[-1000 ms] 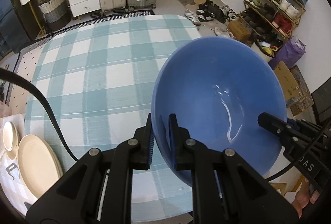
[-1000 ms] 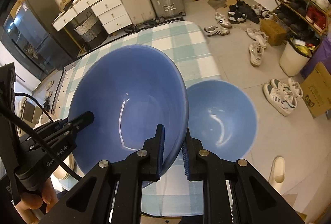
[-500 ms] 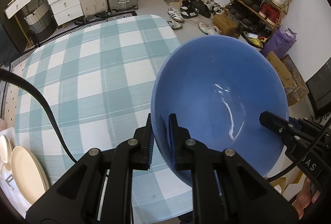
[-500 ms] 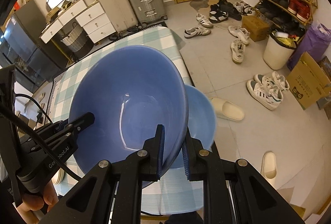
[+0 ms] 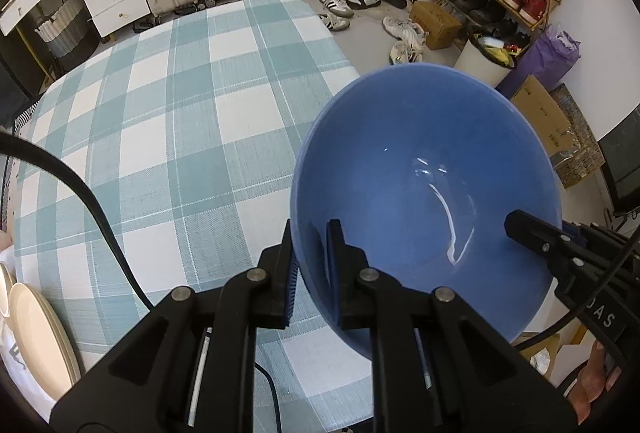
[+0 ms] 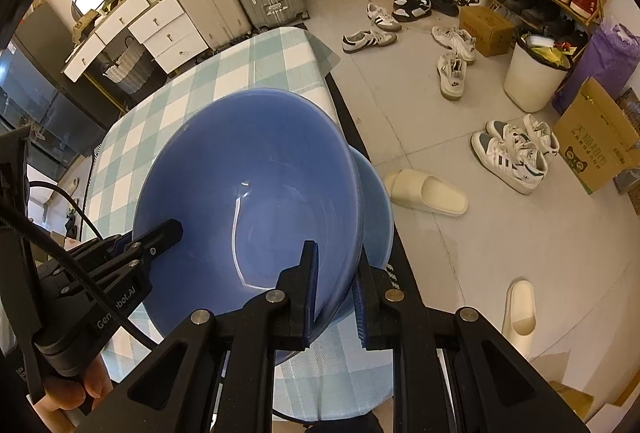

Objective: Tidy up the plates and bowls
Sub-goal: 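Carry the nested bowls with both grippers and lower them into the third blue bowl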

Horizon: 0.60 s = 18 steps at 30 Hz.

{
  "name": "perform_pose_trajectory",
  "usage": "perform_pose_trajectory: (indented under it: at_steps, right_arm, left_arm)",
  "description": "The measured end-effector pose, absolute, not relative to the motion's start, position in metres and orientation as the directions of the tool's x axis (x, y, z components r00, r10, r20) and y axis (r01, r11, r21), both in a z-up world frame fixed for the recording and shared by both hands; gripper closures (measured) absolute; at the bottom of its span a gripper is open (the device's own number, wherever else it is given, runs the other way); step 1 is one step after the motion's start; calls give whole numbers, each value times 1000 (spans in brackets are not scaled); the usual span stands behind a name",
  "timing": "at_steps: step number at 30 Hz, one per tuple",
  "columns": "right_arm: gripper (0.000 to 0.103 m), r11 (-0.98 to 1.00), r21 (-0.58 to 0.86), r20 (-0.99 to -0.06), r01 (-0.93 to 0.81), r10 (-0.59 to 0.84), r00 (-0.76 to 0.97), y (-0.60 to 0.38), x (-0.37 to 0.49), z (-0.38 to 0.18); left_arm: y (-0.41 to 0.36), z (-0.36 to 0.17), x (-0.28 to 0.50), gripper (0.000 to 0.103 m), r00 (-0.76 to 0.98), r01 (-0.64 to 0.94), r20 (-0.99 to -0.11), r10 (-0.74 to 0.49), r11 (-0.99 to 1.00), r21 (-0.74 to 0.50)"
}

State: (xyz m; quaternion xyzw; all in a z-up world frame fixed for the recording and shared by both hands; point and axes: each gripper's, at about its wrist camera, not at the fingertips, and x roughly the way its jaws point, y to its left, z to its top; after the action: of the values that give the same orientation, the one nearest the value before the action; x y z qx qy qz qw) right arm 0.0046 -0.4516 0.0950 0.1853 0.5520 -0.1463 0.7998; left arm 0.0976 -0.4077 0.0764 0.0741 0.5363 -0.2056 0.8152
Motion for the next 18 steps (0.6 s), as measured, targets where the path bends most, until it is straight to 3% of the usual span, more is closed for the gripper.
perform_pose_trajectory:
  at_steps: [18]
  right_arm:
    - [87, 895, 87, -957, 437, -47, 286, -464, 14, 53]
  left_arm:
    - [-419, 27, 115, 90, 280, 444, -931, -235, 892, -91]
